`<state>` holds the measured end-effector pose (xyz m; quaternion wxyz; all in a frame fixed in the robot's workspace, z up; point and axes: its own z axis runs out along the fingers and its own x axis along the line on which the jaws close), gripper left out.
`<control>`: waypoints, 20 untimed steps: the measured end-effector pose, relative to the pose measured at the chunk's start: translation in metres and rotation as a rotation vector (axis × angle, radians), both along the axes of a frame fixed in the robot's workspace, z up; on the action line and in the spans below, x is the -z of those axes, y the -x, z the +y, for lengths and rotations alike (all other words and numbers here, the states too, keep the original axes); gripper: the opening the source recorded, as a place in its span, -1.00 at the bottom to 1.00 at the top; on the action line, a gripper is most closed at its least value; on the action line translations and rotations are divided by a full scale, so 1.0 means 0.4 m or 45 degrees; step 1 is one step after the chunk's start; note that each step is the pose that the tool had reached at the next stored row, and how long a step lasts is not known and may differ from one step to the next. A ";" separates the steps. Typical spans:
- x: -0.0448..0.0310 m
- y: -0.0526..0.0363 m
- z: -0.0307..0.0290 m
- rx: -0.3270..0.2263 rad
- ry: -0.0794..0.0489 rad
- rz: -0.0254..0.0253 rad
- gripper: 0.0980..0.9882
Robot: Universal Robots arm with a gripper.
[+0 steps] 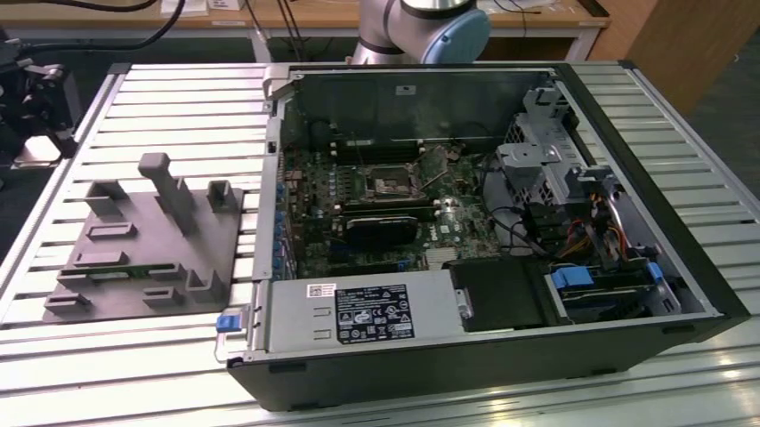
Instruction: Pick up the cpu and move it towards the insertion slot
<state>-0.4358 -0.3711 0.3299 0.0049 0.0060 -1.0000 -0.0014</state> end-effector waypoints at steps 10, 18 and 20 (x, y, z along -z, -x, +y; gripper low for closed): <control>-0.029 0.000 0.004 0.000 0.004 0.0001 0.00; -0.051 0.000 0.007 0.000 0.006 0.0000 0.00; -0.056 0.000 0.008 0.000 0.007 0.0000 0.00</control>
